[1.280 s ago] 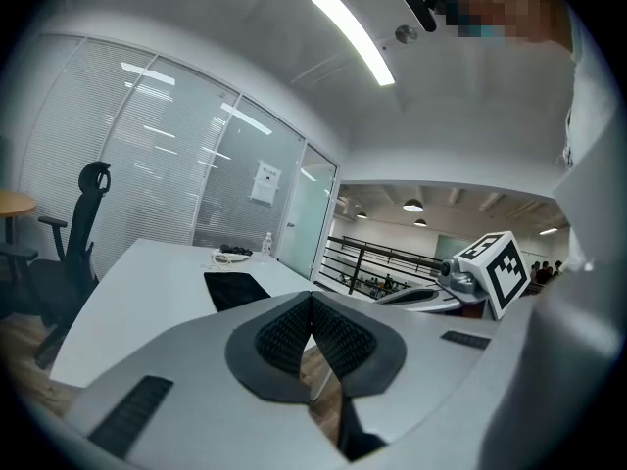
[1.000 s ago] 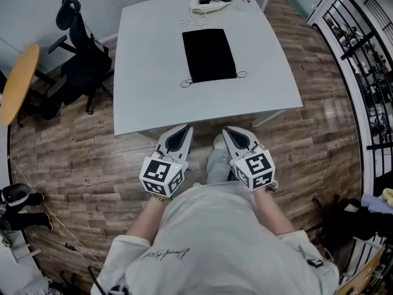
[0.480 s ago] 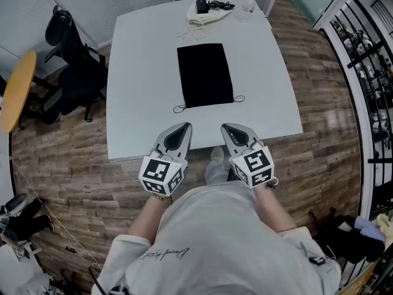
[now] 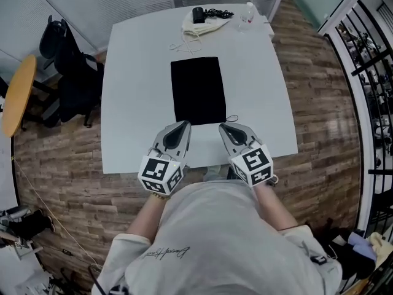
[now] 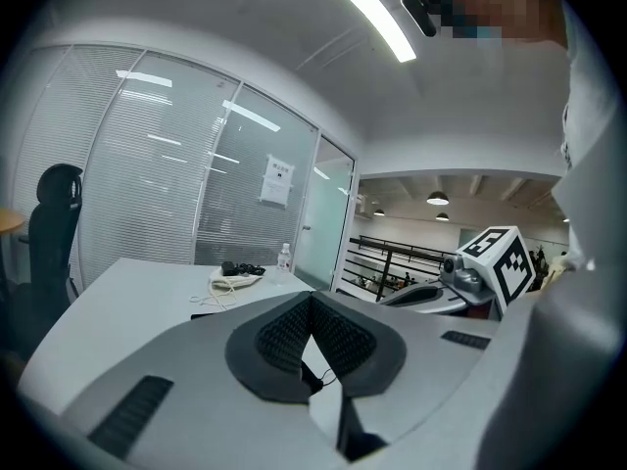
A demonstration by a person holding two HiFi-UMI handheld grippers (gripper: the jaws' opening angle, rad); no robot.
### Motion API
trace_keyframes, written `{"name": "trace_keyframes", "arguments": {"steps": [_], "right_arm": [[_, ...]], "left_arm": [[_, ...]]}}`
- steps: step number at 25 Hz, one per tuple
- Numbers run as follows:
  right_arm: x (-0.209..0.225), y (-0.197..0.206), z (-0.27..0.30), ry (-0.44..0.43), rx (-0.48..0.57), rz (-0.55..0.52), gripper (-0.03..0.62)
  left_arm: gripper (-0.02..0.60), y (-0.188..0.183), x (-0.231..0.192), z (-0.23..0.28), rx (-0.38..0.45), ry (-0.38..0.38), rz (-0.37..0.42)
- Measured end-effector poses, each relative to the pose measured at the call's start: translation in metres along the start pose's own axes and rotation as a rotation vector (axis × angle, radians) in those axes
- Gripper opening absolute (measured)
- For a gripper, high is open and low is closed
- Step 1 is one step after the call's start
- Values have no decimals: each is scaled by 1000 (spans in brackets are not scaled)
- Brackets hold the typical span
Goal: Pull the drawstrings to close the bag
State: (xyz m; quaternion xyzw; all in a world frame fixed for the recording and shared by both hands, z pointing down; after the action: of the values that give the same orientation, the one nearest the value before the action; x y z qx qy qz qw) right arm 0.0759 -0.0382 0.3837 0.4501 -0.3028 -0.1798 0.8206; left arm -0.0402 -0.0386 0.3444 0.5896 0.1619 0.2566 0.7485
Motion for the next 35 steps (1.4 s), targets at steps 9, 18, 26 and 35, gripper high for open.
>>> {"name": "trace_keyframes", "arguments": {"steps": [9, 18, 26, 35], "right_arm": [[32, -9, 5, 20, -21, 2, 22], [23, -17, 25, 42, -16, 22, 23], [22, -21, 43, 76, -19, 32, 23], [36, 1, 43, 131, -69, 42, 22]], "left_arm": [[11, 1, -10, 28, -19, -5, 3], [11, 3, -31, 32, -38, 43, 14], [11, 8, -51, 34, -49, 72, 14], [11, 33, -61, 35, -104, 95, 1]]}}
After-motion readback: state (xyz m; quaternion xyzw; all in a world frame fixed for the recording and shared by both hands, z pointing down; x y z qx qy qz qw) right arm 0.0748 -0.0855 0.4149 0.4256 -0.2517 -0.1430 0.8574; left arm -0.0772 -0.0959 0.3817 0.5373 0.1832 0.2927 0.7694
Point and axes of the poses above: the fingertips, and each gripper's own axes: z forward along the fingers, x to its right, y out of its underside, the point moved 2 cm from there along -z, backward along the fingers, and after that the axes turned 15 degrees about z, right-handed, at the moved point
